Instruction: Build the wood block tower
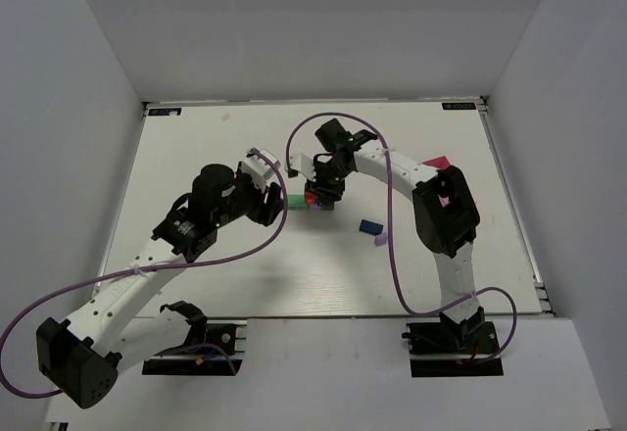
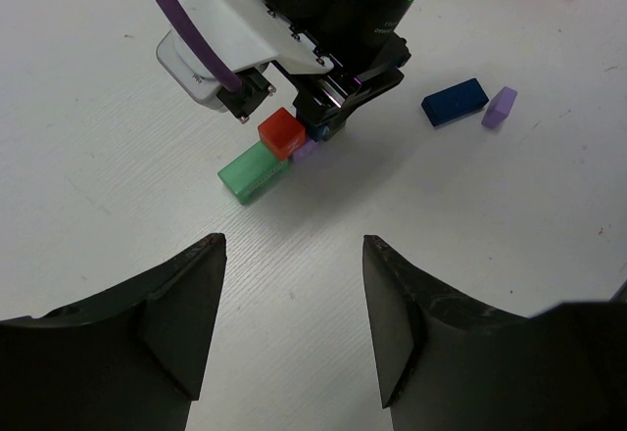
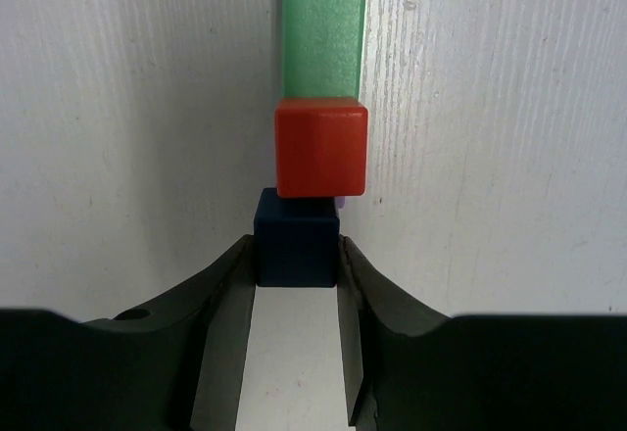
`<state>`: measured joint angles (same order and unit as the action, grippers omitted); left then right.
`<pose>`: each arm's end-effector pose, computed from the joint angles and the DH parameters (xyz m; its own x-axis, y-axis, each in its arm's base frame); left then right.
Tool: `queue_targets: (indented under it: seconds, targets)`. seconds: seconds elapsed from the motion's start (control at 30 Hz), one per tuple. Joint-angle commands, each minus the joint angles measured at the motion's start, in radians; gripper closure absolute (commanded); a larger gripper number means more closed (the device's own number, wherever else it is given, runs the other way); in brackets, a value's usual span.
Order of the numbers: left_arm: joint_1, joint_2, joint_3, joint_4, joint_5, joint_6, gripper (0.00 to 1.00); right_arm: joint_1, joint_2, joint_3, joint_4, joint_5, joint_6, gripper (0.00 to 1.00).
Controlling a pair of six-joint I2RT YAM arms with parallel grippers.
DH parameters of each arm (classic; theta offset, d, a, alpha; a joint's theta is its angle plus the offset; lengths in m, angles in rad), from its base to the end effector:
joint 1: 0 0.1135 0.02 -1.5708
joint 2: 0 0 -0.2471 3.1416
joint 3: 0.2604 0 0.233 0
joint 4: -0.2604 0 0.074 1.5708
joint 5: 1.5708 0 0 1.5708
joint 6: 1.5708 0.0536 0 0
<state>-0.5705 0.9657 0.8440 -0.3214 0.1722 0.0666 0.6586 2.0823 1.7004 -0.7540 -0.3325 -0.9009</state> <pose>0.1842 -0.1291 0.2946 -0.3160 0.2807 -0.9063 0.6849 0.7285 -0.0132 0.3252 0.2738 0.1877 0.0934 -0.8646 -0.4936 -0.9889 -0.0232 -0.1465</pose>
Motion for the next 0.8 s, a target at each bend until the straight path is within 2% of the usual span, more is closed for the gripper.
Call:
queue_targets:
  seconds: [0.0,0.23,0.37,0.57,0.6,0.63,0.77]
  targets:
    - [0.006,-0.025,-0.005,0.007,0.013,-0.002,0.32,-0.004,-0.01,0.041,0.001,0.004,-0.001,0.77]
    - [0.006,-0.025,-0.005,0.007,0.013,-0.002,0.32,-0.007,-0.007,0.036,0.007,0.004,0.003,0.7]
    - [0.006,-0.025,-0.005,0.007,0.013,-0.002,0.32,-0.004,-0.005,0.03,0.013,0.009,0.005,0.59]
    - [0.006,-0.025,-0.005,0.007,0.013,-0.002,0.32,-0.005,-0.004,0.024,0.019,0.006,0.007,0.33]
    - [0.006,-0.025,-0.005,0.007,0.013,-0.002,0.32,-0.007,-0.004,0.024,0.016,0.004,0.007,0.18]
    - [0.006,-0.025,-0.005,0.007,0.013,-0.002,0.32,-0.004,-0.005,0.024,0.019,0.006,0.007,0.1]
    - [0.006,-0.025,-0.005,0.007,0.013,-0.002,0.32,-0.007,-0.018,0.013,0.033,0.006,0.017,0.1]
